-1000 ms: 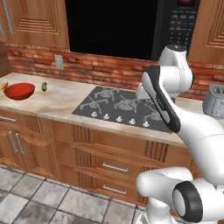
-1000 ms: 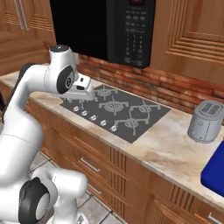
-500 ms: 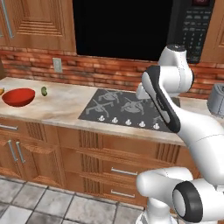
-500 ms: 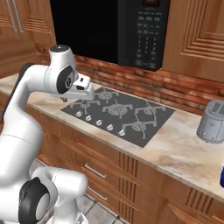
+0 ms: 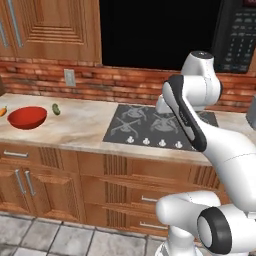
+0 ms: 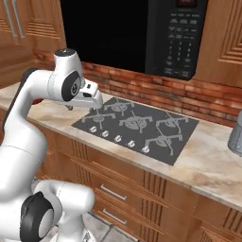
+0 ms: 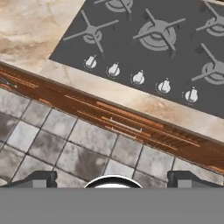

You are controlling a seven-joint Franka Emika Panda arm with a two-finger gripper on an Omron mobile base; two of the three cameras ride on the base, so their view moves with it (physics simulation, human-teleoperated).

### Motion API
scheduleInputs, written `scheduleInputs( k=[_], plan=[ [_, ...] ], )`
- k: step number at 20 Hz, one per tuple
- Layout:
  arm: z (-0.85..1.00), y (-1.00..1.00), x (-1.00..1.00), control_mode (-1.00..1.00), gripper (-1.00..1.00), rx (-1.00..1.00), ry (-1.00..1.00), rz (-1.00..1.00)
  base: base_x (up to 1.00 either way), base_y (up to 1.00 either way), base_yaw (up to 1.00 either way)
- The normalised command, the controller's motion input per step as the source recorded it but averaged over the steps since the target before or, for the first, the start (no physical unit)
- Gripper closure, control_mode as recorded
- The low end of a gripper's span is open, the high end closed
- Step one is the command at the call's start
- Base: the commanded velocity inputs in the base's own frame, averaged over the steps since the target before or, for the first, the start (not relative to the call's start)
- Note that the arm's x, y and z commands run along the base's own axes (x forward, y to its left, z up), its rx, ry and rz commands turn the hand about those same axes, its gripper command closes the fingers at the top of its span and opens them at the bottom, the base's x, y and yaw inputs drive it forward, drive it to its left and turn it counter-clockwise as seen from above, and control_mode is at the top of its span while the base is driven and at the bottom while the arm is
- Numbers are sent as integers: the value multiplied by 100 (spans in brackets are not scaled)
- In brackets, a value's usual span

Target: Place the two vegetables and bowl onto the tray for setting up a vegetable dip station.

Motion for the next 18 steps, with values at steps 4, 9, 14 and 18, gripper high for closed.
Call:
scheduleInputs(
  k=[4,9,14,18],
  plan=[
    [0,0,0,100,-100,0,0,0,0,64,-14],
    [0,0,0,100,-100,0,0,0,0,61,-19],
    [0,0,0,100,-100,0,0,0,0,61,-19],
    [0,0,0,100,-100,0,0,0,0,61,-19]
  ],
)
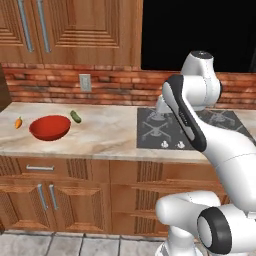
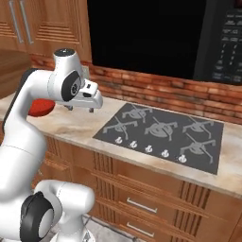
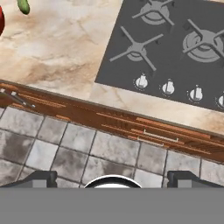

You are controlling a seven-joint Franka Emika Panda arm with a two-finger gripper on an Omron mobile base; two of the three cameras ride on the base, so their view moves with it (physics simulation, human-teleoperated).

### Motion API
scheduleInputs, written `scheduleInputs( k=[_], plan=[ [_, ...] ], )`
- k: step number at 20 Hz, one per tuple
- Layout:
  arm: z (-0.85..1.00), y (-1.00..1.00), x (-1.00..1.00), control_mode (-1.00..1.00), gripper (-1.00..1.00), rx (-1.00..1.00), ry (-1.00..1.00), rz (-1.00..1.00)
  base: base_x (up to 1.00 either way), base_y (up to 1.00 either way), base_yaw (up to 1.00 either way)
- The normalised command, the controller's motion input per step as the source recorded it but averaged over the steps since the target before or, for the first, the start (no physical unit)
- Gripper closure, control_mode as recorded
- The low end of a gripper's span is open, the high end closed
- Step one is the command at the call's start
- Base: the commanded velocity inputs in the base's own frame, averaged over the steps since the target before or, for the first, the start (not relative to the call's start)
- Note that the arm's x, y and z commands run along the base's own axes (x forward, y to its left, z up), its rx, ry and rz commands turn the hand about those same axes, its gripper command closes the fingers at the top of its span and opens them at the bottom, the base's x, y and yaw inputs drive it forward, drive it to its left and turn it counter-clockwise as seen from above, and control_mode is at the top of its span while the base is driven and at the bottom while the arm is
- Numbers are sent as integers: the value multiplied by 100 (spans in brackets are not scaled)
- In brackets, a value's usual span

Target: Place the two vegetables and bowl onto the tray for setting up a vegetable dip station.

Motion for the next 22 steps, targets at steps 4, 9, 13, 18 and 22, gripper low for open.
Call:
scheduleInputs(
  k=[4,9,13,18,22],
  plan=[
    [0,0,0,100,-100,0,0,0,0,62,-19],
    [0,0,0,100,-100,0,0,0,0,64,-16],
    [0,0,0,100,-100,0,0,0,5,65,-15],
    [0,0,0,100,-100,0,0,0,14,64,-16],
    [0,0,0,100,-100,0,0,0,21,62,-14]
  ],
)
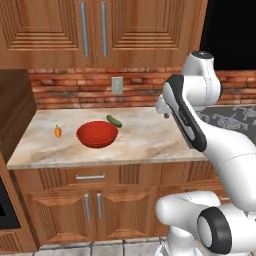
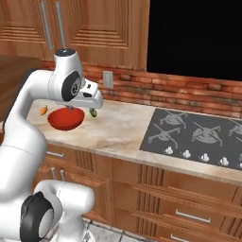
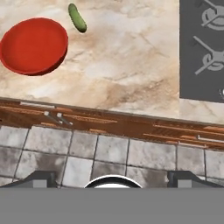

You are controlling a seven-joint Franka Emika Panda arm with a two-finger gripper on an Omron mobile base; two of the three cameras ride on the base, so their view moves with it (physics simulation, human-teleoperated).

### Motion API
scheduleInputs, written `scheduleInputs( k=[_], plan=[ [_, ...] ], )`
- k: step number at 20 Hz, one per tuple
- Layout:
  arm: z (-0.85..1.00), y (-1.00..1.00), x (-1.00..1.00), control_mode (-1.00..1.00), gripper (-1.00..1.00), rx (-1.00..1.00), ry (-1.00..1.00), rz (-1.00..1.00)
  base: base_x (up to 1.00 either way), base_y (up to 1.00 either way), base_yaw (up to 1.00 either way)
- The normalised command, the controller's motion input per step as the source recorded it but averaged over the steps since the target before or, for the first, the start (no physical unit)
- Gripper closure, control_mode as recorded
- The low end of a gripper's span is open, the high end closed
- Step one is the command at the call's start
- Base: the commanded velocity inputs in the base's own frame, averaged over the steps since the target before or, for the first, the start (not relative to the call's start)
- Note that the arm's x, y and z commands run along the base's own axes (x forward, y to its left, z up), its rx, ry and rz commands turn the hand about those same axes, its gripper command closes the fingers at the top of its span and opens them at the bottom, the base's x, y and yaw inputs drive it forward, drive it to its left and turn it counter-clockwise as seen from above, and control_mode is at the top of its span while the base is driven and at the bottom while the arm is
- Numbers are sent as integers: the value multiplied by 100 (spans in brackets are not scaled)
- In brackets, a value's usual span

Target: Place the two vegetables and bowl onto the tray for setting up a vegetable dip station.

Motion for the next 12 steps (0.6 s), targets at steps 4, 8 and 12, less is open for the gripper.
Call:
scheduleInputs(
  k=[4,8,12],
  plan=[
    [0,0,0,100,-100,0,0,0,21,62,-13],
    [0,0,0,100,-100,0,0,0,18,65,-12],
    [0,0,0,100,-100,0,0,0,24,63,-6]
  ],
)
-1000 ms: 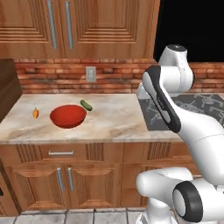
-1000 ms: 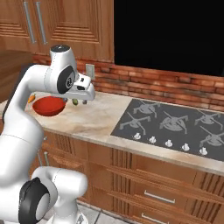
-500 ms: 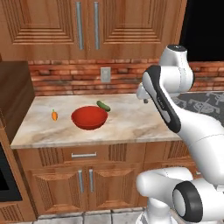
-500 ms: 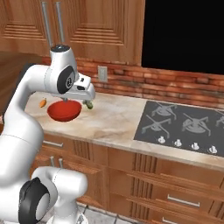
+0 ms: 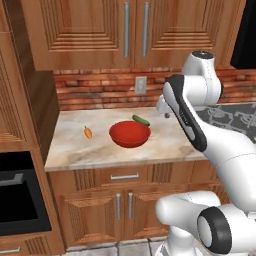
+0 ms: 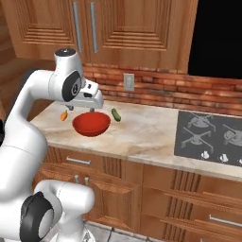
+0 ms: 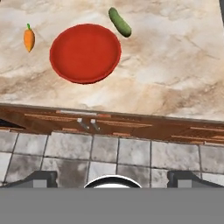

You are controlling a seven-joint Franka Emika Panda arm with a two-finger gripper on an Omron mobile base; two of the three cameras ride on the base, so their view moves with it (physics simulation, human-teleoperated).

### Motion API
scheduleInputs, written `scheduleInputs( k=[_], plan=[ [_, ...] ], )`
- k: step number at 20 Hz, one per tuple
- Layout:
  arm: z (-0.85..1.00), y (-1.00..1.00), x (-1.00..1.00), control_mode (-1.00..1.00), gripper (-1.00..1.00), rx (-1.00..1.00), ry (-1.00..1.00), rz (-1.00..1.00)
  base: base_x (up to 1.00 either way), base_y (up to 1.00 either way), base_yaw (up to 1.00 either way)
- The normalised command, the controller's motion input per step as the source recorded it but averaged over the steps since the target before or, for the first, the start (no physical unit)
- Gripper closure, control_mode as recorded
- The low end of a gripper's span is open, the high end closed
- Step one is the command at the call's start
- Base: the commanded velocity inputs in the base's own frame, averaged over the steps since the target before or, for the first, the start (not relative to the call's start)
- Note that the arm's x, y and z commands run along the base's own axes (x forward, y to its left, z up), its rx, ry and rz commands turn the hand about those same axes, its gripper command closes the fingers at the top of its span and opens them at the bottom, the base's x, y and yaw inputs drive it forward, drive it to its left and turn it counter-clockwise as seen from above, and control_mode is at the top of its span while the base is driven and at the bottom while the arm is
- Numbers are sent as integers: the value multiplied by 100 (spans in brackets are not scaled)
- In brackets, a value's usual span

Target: Place the two vegetables and bowl onto the tray for setting up a vegetable dip station.

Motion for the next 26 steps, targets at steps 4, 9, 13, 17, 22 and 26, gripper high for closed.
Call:
scheduleInputs(
  k=[4,9,13,17,22,26],
  plan=[
    [0,0,0,100,-100,0,0,0,37,48,-2],
    [0,0,0,100,-100,0,0,0,40,18,0],
    [0,0,0,100,-100,0,0,0,40,0,4],
    [0,0,0,100,-100,0,0,0,39,0,1],
    [0,0,0,100,-100,0,0,0,37,2,0],
    [0,0,0,100,-100,0,0,0,33,7,0]
  ],
)
